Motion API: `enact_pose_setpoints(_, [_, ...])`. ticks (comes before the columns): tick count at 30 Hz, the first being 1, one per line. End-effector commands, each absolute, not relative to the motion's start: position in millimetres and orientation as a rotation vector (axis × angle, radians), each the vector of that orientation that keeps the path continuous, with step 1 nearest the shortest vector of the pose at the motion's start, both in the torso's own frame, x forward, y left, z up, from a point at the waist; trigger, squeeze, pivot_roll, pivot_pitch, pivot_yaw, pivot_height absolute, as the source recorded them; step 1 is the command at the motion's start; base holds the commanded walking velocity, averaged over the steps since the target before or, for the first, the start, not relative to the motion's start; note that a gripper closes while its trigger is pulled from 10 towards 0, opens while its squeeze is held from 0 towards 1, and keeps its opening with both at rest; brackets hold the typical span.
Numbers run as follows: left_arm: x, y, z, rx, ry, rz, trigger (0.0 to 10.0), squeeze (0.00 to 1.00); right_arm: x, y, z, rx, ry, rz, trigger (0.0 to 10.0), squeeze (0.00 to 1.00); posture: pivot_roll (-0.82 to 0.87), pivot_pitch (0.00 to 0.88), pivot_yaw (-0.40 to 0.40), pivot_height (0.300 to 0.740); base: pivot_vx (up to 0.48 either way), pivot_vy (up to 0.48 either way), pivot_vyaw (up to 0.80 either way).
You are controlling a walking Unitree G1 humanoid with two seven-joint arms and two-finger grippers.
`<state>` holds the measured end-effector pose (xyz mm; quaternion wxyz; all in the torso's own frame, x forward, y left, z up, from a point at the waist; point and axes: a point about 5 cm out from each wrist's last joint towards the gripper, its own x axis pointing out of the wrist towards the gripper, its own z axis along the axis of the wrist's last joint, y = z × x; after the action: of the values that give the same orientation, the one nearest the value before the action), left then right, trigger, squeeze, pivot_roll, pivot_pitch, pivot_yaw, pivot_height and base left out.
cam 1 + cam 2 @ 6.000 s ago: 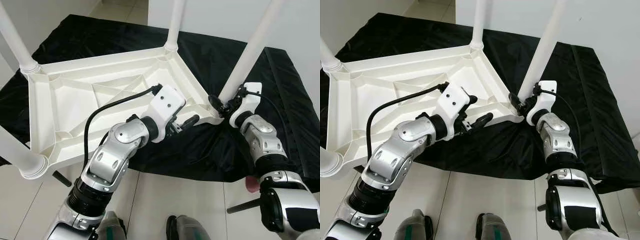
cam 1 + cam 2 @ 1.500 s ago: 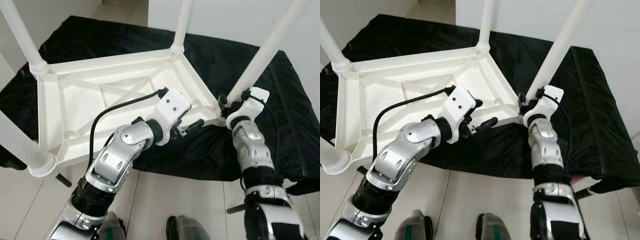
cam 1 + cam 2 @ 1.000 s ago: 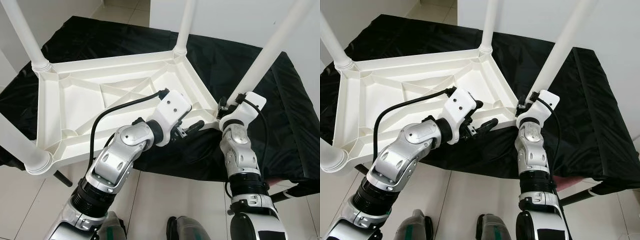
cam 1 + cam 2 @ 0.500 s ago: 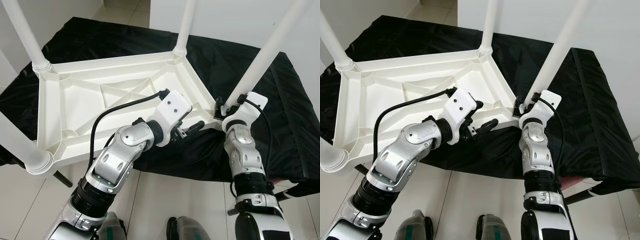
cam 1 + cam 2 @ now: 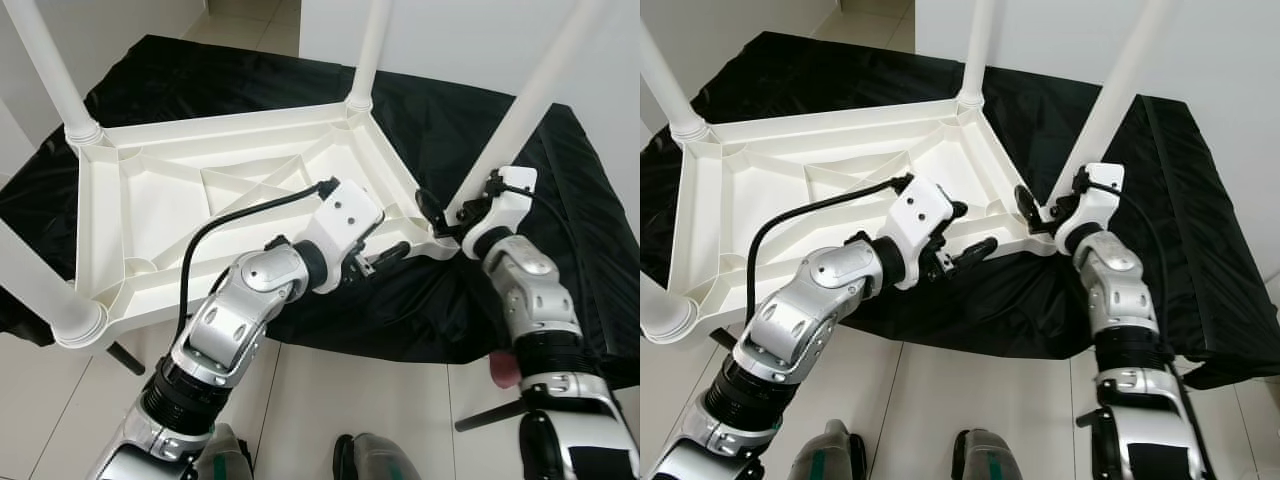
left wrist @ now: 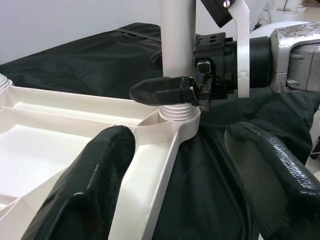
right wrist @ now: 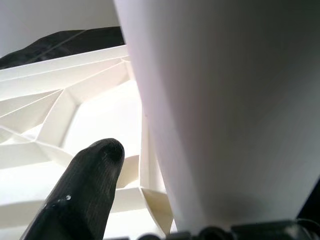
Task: Building children table
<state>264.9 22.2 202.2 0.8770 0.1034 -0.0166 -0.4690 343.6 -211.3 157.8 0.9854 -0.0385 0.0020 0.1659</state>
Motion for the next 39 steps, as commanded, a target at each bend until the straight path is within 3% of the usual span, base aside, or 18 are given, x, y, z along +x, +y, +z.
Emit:
enact_pose_setpoints(1, [263.1,21.7,203.4,0.217,-0.042,-0.987,10.0,0.00,344.2,-212.3,154.2,-0.074,0.022,0.376,10.0,0.00,-0.04,0.000,-0.038,0.740,0.000,0.000,0.00])
enact_pose_setpoints(13, [263.2,22.9,204.2,0.215,-0.038,-0.986,10.0,0.00,342.1,-233.2,146.1,-0.108,0.071,0.437,10.0,0.00,-0.04,0.004,-0.027,0.740,0.000,0.000,0.00])
enact_pose_setpoints(14, [263.4,23.0,204.4,0.216,-0.038,-0.986,10.0,0.00,342.4,-234.6,145.5,-0.110,0.074,0.435,2.9,0.00,-0.04,0.006,-0.026,0.740,0.000,0.000,0.00])
enact_pose_setpoints(15, [263.8,23.2,204.6,0.216,-0.039,-0.986,10.0,0.00,342.5,-235.3,144.9,-0.106,0.076,0.437,0.0,0.00,-0.04,0.006,-0.026,0.740,0.000,0.000,0.00])
enact_pose_setpoints(25, [264.7,24.3,205.7,0.215,-0.038,-0.981,10.0,0.00,345.0,-236.1,146.5,-0.065,0.057,0.433,0.0,0.00,-0.04,0.015,-0.024,0.740,0.000,0.000,0.00])
enact_pose_setpoints(35, [265.2,23.7,205.7,0.210,-0.038,-0.974,10.0,0.00,348.1,-235.1,147.9,-0.017,0.027,0.313,0.0,0.00,-0.04,0.021,-0.037,0.740,0.000,0.000,0.00])
enact_pose_setpoints(39, [265.5,21.6,205.4,0.203,-0.042,-0.974,10.0,0.00,346.6,-212.7,148.6,0.020,0.004,0.235,0.0,0.00,-0.05,0.022,-0.041,0.740,0.000,0.000,0.00])
